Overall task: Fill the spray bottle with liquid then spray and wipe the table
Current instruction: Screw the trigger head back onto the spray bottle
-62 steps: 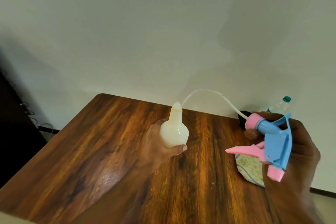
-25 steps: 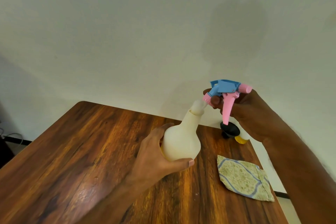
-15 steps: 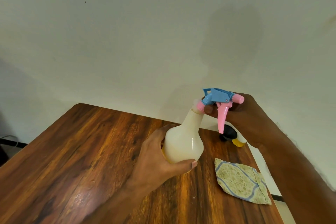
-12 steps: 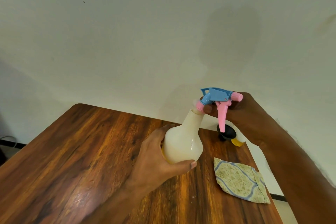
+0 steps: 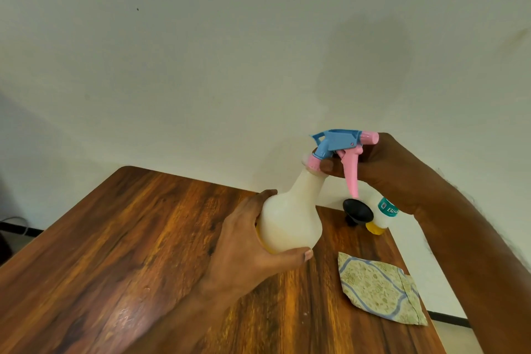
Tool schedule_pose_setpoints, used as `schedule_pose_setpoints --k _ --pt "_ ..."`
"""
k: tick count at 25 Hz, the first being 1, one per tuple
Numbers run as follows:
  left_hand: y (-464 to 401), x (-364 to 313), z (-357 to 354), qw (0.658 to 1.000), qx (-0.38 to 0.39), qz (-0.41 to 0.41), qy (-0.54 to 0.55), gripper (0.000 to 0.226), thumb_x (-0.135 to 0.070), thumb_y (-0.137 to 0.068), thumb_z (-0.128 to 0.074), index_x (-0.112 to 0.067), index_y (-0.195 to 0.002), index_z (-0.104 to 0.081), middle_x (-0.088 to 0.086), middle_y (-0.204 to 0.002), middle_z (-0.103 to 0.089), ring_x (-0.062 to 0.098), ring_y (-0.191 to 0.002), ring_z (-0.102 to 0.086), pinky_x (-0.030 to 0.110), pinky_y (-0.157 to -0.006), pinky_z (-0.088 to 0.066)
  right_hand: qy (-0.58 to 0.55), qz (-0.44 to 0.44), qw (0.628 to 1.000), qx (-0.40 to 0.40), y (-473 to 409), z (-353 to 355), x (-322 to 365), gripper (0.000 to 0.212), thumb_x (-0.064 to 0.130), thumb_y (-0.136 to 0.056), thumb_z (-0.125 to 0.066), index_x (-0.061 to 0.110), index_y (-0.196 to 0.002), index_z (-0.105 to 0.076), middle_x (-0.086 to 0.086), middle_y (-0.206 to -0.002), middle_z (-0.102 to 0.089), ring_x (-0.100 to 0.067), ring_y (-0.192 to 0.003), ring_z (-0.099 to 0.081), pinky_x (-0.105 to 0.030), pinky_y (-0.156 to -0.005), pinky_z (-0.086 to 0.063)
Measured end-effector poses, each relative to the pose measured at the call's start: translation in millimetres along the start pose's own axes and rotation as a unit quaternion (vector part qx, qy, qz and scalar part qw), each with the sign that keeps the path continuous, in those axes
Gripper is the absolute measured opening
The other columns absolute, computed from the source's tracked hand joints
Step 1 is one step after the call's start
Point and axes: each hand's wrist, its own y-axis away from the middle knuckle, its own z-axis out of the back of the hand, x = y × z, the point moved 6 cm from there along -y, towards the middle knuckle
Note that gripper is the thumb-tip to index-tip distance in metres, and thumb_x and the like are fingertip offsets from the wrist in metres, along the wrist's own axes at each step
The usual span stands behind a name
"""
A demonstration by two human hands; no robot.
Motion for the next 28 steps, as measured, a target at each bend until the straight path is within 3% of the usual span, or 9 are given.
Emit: schedule_pose_setpoints --k 2,6,8,10,13,15,19,22,28 --pt "0 -2 0 1.0 -0.012 0.002 0.006 0.099 -0.069 -0.05 -0.084 -0.034 -0.136 -0.047 -0.022 -0.127 -0.054 -0.003 -0.114 -0.054 0.03 -0.084 -0.058 -0.037 0.016 0.999 -0.008 4 -3 6 0.034 0.051 -0.055 -0.067 0.03 -0.081 -0.065 0.019 -0.064 -0.068 0.01 -0.062 -0.061 -0.002 -0.06 -0.044" --pt "-1 -4 1 1.0 -0.023 0.006 0.017 0.097 -0.068 -0.05 -0.083 -0.035 -0.134 -0.048 -0.021 -0.125 -0.056 -0.003 -0.112 -0.055 0.027 -0.081 -0.058 -0.105 0.029 0.994 -0.028 1 -12 4 0.039 0.053 -0.058 -0.072 0.028 -0.088 -0.075 0.006 -0.084 -0.073 -0.003 -0.071 -0.062 -0.024 -0.071 -0.046" --pt "-4 -5 4 0.999 -0.023 0.006 0.024 0.095 -0.067 -0.05 -0.083 -0.036 -0.134 -0.049 -0.021 -0.124 -0.056 -0.003 -0.111 -0.055 0.023 -0.08 -0.058 -0.148 0.022 0.988 -0.023 1 -13 1 0.035 0.054 -0.06 -0.071 0.033 -0.088 -0.077 -0.005 -0.099 -0.072 -0.027 -0.086 -0.063 -0.041 -0.079 -0.052" --pt "-6 -8 6 0.999 -0.027 0.004 0.036 0.093 -0.064 -0.05 -0.084 -0.036 -0.132 -0.05 -0.021 -0.122 -0.057 -0.003 -0.111 -0.055 0.021 -0.079 -0.057 -0.204 0.012 0.979 -0.008 1 -15 -2 0.031 0.052 -0.063 -0.07 0.035 -0.089 -0.078 -0.008 -0.106 -0.071 -0.041 -0.1 -0.059 -0.057 -0.095 -0.047" --pt "-7 -11 5 0.999 -0.028 0.002 0.046 0.093 -0.062 -0.05 -0.086 -0.036 -0.132 -0.051 -0.02 -0.121 -0.058 -0.001 -0.11 -0.056 0.018 -0.077 -0.056 -0.235 0.01 0.972 -0.011 -1 -20 -5 0.054 0.06 -0.06 -0.077 0.022 -0.098 -0.076 -0.013 -0.103 -0.069 -0.031 -0.089 -0.058 -0.043 -0.079 -0.052" --pt "-7 -13 3 0.998 -0.023 0.006 0.053 0.094 -0.064 -0.05 -0.085 -0.036 -0.133 -0.05 -0.02 -0.122 -0.057 -0.001 -0.111 -0.056 0.017 -0.077 -0.056 -0.227 0.015 0.974 -0.015 -2 -22 -8 0.069 0.063 -0.055 -0.081 0.017 -0.105 -0.071 -0.015 -0.104 -0.067 -0.021 -0.085 -0.056 -0.033 -0.071 -0.046" --pt "-7 -12 3 0.997 -0.008 0.012 0.075 0.093 -0.063 -0.05 -0.085 -0.037 -0.132 -0.05 -0.021 -0.123 -0.058 -0.004 -0.111 -0.056 0.016 -0.078 -0.056 -0.322 -0.01 0.947 0.011 -2 -20 -13 0.038 0.039 -0.07 -0.079 0.024 -0.104 -0.075 -0.005 -0.098 -0.07 -0.019 -0.09 -0.06 -0.031 -0.074 -0.046" --pt "-7 -13 3 0.996 -0.001 0.016 0.09 0.09 -0.059 -0.05 -0.088 -0.039 -0.13 -0.052 -0.022 -0.121 -0.06 -0.003 -0.111 -0.057 0.02 -0.078 -0.058 -0.354 -0.011 0.935 0.012 -2 -24 -15 0.026 0.036 -0.067 -0.08 0.026 -0.091 -0.077 0.001 -0.092 -0.072 -0.015 -0.086 -0.063 -0.032 -0.075 -0.044" --pt "-8 -19 3 0.991 0.03 0.021 0.129 0.078 -0.057 -0.051 -0.086 -0.046 -0.121 -0.053 -0.029 -0.118 -0.06 -0.004 -0.11 -0.059 0.021 -0.077 -0.058 -0.417 -0.011 0.908 0.026 -7 -28 -20 0.064 0.046 -0.061 -0.085 0.021 -0.118 -0.068 -0.014 -0.129 -0.063 -0.029 -0.112 -0.059 -0.053 -0.104 -0.041"
